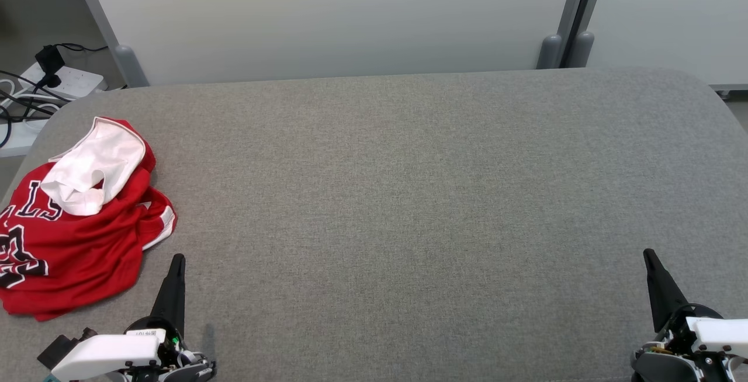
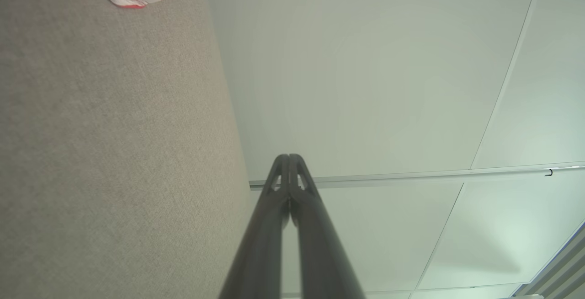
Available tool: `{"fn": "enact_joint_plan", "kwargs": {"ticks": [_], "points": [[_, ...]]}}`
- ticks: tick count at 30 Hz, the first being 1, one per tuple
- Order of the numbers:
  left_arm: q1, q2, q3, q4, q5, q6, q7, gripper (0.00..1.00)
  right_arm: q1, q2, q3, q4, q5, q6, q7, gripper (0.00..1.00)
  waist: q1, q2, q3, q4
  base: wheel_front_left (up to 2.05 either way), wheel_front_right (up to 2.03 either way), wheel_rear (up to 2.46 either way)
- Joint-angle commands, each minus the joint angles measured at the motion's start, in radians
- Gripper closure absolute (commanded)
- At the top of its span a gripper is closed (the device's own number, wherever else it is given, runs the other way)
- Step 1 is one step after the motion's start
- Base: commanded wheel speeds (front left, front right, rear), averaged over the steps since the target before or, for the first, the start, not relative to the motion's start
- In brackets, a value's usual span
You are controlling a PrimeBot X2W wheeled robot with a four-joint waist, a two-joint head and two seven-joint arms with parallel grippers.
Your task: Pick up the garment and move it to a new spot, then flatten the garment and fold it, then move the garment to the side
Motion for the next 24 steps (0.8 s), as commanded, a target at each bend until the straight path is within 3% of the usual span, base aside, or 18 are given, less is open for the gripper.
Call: {"fn": "enact_joint_plan", "kwargs": {"ticks": [1, 9, 10, 24], "points": [[-0.058, 0.019, 0.032, -0.028, -0.004, -0.007, 0.006, 1.0, -0.035, -0.015, 0.022, -0.03, 0.012, 0.005, 0.007, 1.0, 0.0, 0.0, 0.0, 0.0, 0.0, 0.0, 0.0], [-0.058, 0.019, 0.032, -0.028, -0.004, -0.007, 0.006, 1.0, -0.035, -0.015, 0.022, -0.03, 0.012, 0.005, 0.007, 1.0, 0.0, 0.0, 0.0, 0.0, 0.0, 0.0, 0.0], [0.0, 0.0, 0.0, 0.0, 0.0, 0.0, 0.0, 0.0, 0.0, 0.0, 0.0, 0.0, 0.0, 0.0, 0.0, 0.0, 0.0, 0.0, 0.0, 0.0, 0.0, 0.0, 0.0], [0.001, -0.013, -0.009, 0.055, 0.015, 0.001, -0.018, 0.0, -0.004, 0.003, 0.03, 0.05, -0.025, 0.0, -0.02, 0.0, 0.0013, 0.0, 0.0, 0.0, 0.0, 0.0, 0.0]]}}
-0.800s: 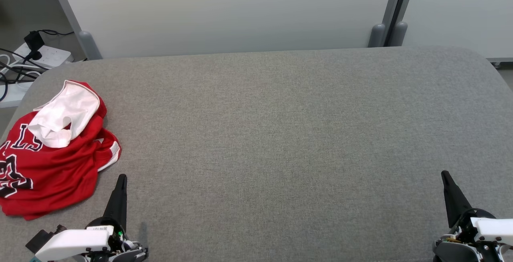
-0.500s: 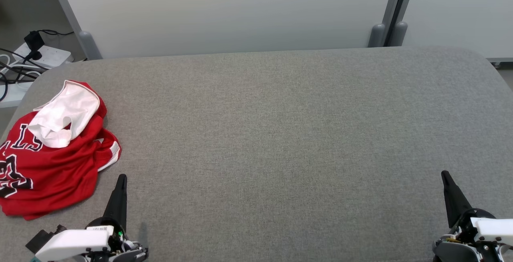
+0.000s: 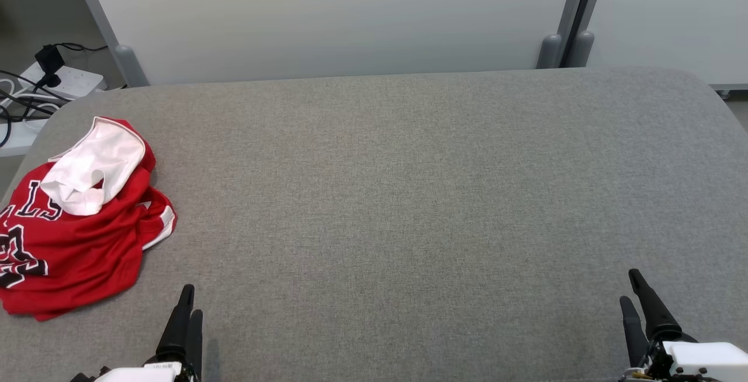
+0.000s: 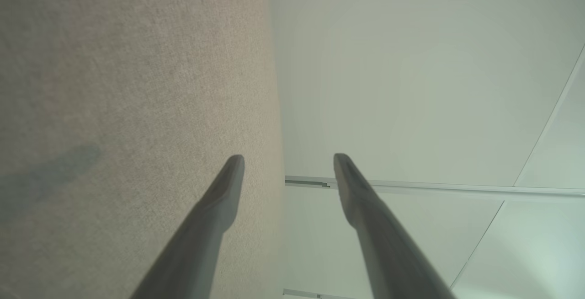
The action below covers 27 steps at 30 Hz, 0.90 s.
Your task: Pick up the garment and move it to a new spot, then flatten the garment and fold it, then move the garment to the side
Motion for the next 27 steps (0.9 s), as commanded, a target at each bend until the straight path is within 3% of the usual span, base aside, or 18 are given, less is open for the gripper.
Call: {"fn": "enact_joint_plan", "kwargs": {"ticks": [1, 10, 27], "points": [[-0.064, 0.012, -0.003, -0.02, 0.016, -0.001, -0.008, 0.0, -0.05, -0.023, 0.011, -0.016, -0.013, 0.003, -0.013, 0.0, 0.0, 0.0, 0.001, 0.0, 0.0, 0.0, 0.0], [-0.102, 0.035, -0.037, 0.003, 0.076, -0.002, -0.042, 0.0, -0.092, -0.044, 0.049, 0.006, -0.075, 0.004, -0.044, 0.0, -0.0002, 0.0, 0.003, -0.001, 0.0, 0.0, 0.0], [-0.158, 0.049, -0.042, 0.028, 0.32, -0.003, -0.092, 0.0, -0.159, -0.061, 0.082, 0.033, -0.293, 0.004, -0.094, 0.0, -0.0002, 0.0, 0.006, -0.003, 0.0, 0.0, 0.0]]}}
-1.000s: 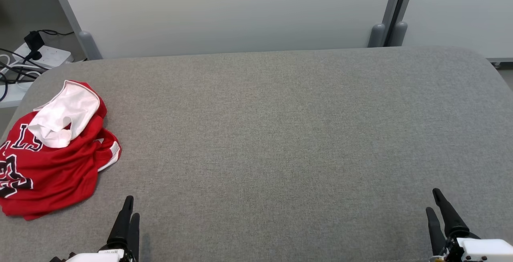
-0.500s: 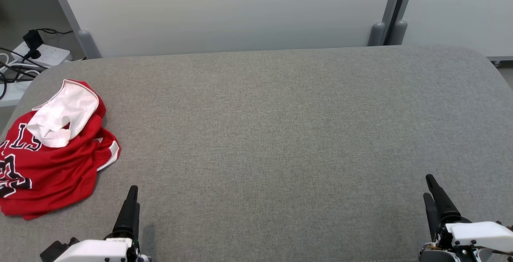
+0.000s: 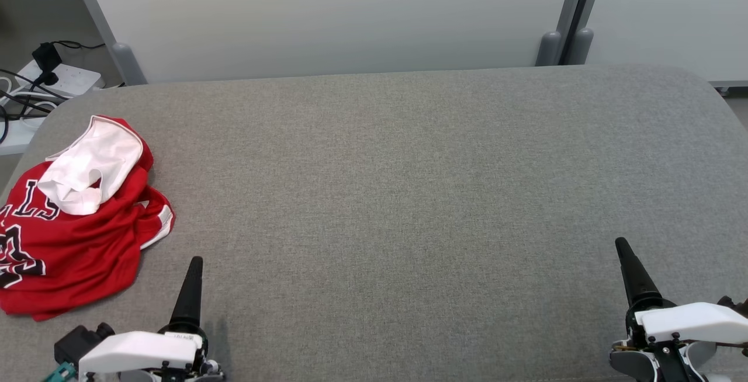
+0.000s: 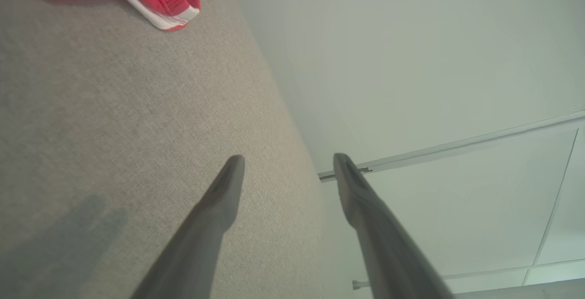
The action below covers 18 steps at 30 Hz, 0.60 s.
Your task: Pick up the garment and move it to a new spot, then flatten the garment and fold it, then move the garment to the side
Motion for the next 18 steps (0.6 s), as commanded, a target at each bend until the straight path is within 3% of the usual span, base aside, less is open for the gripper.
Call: {"fn": "enact_joint_plan", "kwargs": {"ticks": [1, 18], "points": [[-0.072, 0.015, 0.009, -0.021, 0.035, -0.003, -0.012, 0.0, -0.058, -0.02, 0.007, -0.021, -0.033, 0.004, -0.014, 0.0, -0.0001, -0.0001, 0.0, 0.0, 0.0, 0.0, 0.0], [-0.123, 0.02, 0.021, 0.019, 0.308, -0.002, -0.059, 0.0, -0.118, -0.029, 0.043, 0.017, -0.253, 0.005, -0.061, 0.0, -0.0001, -0.0001, -0.002, -0.004, 0.0, 0.0, 0.0]]}}
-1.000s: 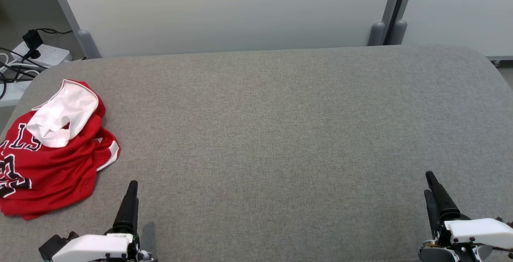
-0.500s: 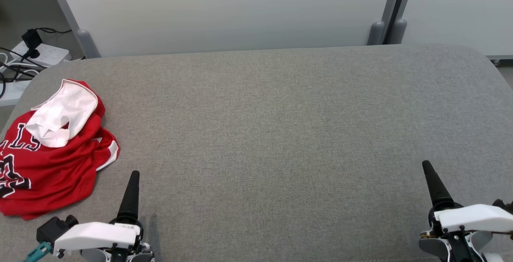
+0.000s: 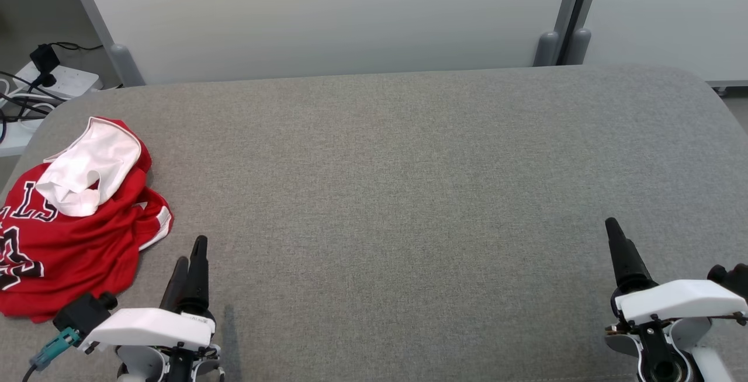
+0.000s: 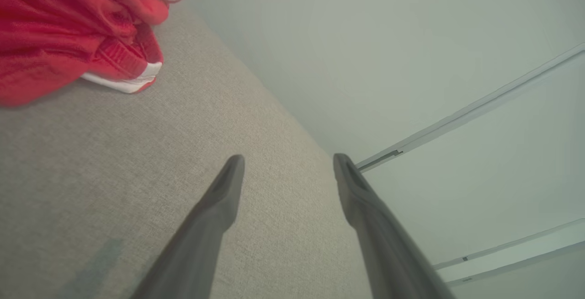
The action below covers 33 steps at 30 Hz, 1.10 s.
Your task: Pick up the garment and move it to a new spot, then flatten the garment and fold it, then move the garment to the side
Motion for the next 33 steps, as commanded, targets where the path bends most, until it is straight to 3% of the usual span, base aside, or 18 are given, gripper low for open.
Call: {"fn": "enact_joint_plan", "kwargs": {"ticks": [1, 33], "points": [[-0.06, 0.016, 0.02, -0.015, 0.041, -0.002, -0.013, 0.0, -0.058, -0.016, 0.013, -0.017, -0.034, 0.005, -0.015, 0.0, 0.0, 0.0, 0.0, 0.0, 0.0, 0.0, 0.0], [-0.153, 0.018, 0.058, 0.045, 0.488, 0.016, -0.107, 0.0, -0.189, -0.037, 0.086, 0.076, -0.418, 0.006, -0.109, 0.0, 0.0, 0.0, -0.004, 0.0, 0.0, 0.0, 0.0]]}}
